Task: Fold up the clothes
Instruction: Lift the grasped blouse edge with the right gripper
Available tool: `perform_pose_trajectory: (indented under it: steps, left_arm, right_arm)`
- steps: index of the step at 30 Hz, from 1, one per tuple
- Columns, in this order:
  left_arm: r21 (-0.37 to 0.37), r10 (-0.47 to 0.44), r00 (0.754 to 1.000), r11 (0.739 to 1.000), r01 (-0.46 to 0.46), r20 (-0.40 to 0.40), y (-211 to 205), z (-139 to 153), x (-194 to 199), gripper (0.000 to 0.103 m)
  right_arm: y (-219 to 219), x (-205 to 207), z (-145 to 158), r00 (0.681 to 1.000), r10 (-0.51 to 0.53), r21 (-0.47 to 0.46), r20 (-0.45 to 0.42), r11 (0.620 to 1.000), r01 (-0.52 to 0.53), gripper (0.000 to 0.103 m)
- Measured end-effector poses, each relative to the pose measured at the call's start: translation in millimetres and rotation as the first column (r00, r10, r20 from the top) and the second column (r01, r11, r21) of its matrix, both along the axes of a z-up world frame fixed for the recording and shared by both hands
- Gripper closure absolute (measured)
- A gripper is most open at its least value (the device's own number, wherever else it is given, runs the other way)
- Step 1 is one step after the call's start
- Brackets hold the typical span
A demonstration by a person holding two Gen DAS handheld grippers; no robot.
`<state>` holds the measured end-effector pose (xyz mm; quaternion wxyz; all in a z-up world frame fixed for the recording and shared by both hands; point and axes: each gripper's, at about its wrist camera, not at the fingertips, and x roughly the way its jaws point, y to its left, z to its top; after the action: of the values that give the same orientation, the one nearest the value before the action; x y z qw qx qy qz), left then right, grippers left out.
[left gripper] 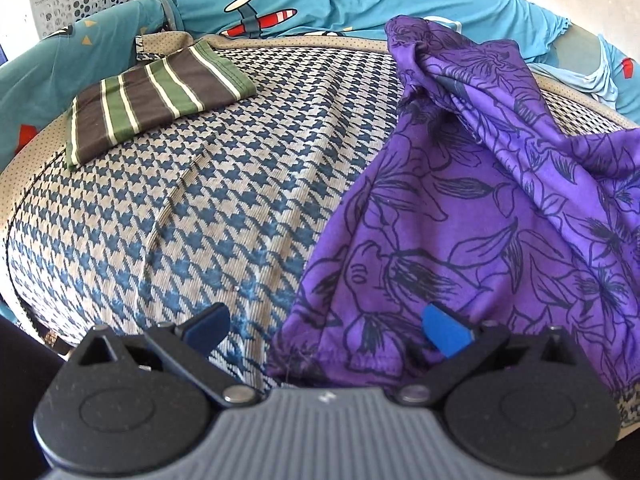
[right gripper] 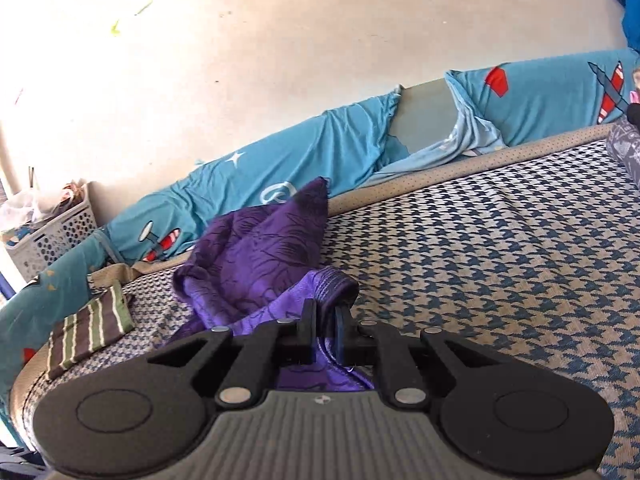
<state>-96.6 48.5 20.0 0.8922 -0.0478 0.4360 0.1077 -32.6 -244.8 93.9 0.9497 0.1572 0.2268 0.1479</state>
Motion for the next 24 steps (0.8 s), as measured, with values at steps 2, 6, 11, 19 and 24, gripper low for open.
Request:
perform_pose_trajectory:
  steps: [2,6,11,19,24]
  left_arm:
    - [-0.016,-0.006,1.000,1.000,0.006,0.009,0,1,1,0.000]
    - [-0.026,-0.004,1.000,1.000,0.005,0.020,-1,3,2,0.000]
    - [-0.097,0.003,1.000,0.995,0.000,0.029,5,5,3,0.000]
    - [-0.223,0.092,0.992,0.972,-0.072,0.082,35,22,-1,0.000]
    - [-0.170,0.192,0.968,0.972,-0.164,0.163,51,37,-14,0.000]
  right_arm:
    - [11,-13,7,0.998,0.054,0.004,0.021,0.999,-0.055,0.093]
    - [34,-42,23,0.980,0.186,0.002,0.074,0.982,-0.187,0.093]
    - [65,-71,34,0.936,0.335,-0.018,0.108,0.942,-0.335,0.093]
    - [114,-91,37,0.857,0.504,-0.031,0.110,0.863,-0.504,0.093]
    - [140,-94,30,0.828,0.554,-0.037,0.080,0.832,-0.553,0.093]
